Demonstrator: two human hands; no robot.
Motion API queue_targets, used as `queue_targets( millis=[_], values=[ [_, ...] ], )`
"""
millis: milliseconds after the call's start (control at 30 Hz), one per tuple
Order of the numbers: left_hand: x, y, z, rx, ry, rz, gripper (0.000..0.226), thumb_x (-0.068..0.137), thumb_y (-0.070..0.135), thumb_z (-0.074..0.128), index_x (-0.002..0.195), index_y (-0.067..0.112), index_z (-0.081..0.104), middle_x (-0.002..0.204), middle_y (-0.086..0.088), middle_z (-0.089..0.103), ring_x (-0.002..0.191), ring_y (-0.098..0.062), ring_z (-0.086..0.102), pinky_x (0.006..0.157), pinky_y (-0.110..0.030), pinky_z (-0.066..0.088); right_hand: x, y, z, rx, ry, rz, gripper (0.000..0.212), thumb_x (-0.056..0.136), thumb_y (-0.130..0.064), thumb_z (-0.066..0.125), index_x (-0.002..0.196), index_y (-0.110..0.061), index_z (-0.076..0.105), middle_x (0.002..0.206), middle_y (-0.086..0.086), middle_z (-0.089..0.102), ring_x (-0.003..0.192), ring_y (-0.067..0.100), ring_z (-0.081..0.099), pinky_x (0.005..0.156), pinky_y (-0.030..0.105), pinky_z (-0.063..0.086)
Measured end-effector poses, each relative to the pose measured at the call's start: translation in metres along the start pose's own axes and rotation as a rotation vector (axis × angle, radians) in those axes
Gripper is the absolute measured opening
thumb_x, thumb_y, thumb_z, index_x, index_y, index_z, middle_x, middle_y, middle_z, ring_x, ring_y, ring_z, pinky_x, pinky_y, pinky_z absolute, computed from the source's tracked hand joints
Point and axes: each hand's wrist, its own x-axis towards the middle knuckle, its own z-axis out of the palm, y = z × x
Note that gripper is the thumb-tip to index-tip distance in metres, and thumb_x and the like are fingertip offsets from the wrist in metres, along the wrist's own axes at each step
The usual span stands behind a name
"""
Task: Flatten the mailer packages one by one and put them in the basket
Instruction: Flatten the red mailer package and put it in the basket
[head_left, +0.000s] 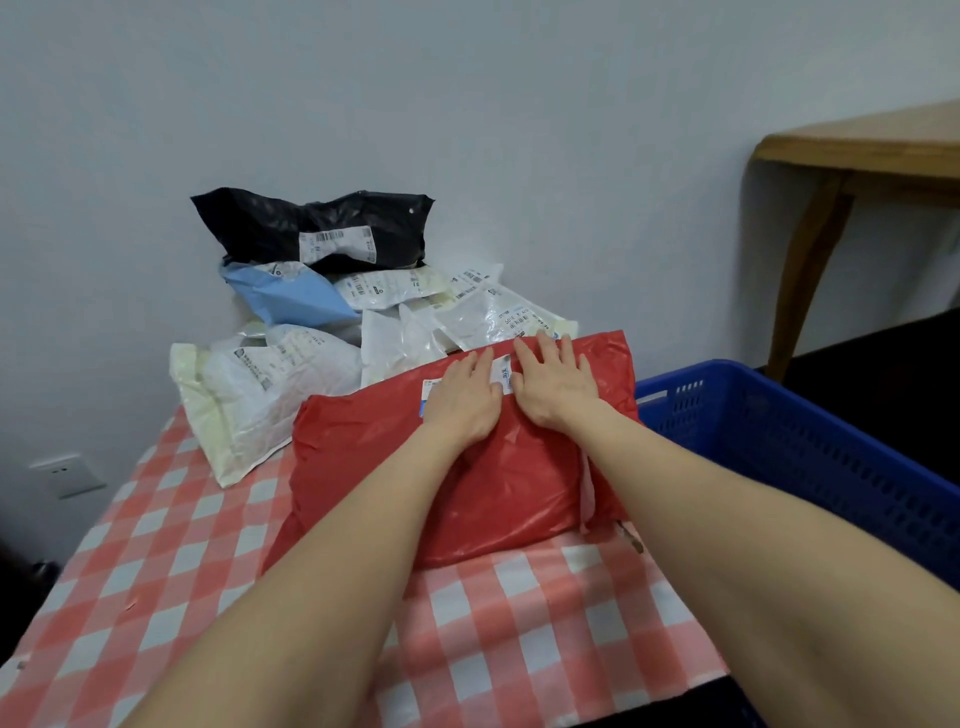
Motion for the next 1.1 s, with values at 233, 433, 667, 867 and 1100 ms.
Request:
queue_targets(
  millis=[233,433,667,867,1100],
  values=[
    [0.03,-0.008,0.022,0.041,-0.209,-0.062,0.051,0.103,0.041,0.017,0.151,0.036,0.002,0.161,0.0,-0.003,0.147,-0.027,-0.004,0.117,-0.051,0.002,0.034,0.007,0.017,-0.02,-0.18,-0.003,0.059,0.1,-0.037,0.022,0.155,-0.026,0.003,0.162,0.002,-0.01,0.147,0.027,-0.018,0.119,0.048,-0.004],
    [0.033,-0.012,0.031,0.019,-0.238,-0.086,0.05,0.103,0.04,0.015,0.151,0.037,0.002,0.161,-0.001,0.0,0.148,-0.027,-0.001,0.117,-0.053,0.004,0.04,0.01,0.023,0.025,-0.247,0.019,0.059,0.1,-0.037,0.021,0.155,-0.027,0.004,0.162,0.002,-0.008,0.147,0.024,-0.018,0.119,0.049,-0.004],
    [0.035,-0.014,0.034,0.035,-0.245,-0.087,0.05,0.103,0.039,0.014,0.152,0.036,0.004,0.161,-0.002,0.005,0.147,-0.026,0.005,0.116,-0.052,0.004,0.043,0.009,0.022,0.012,-0.291,0.024,0.056,0.101,-0.038,0.019,0.154,-0.028,0.005,0.162,0.004,-0.006,0.148,0.027,-0.009,0.119,0.049,0.0],
    [0.036,-0.014,0.034,0.021,-0.236,-0.082,0.05,0.102,0.039,0.014,0.152,0.036,0.006,0.16,-0.003,0.008,0.147,-0.026,0.007,0.118,-0.051,0.006,0.041,0.009,0.023,0.006,-0.273,0.023,0.055,0.101,-0.039,0.018,0.154,-0.03,0.006,0.162,0.003,-0.002,0.148,0.027,-0.008,0.119,0.049,0.001],
    [0.021,-0.02,0.027,-0.075,-0.195,-0.062,0.055,0.1,0.045,0.017,0.152,0.031,0.008,0.161,-0.003,0.008,0.148,-0.021,0.006,0.118,-0.046,0.011,0.021,0.002,0.013,-0.049,-0.107,0.046,0.053,0.102,-0.04,0.017,0.154,-0.031,0.01,0.162,0.006,-0.006,0.147,0.03,-0.014,0.118,0.051,-0.005]
  ],
)
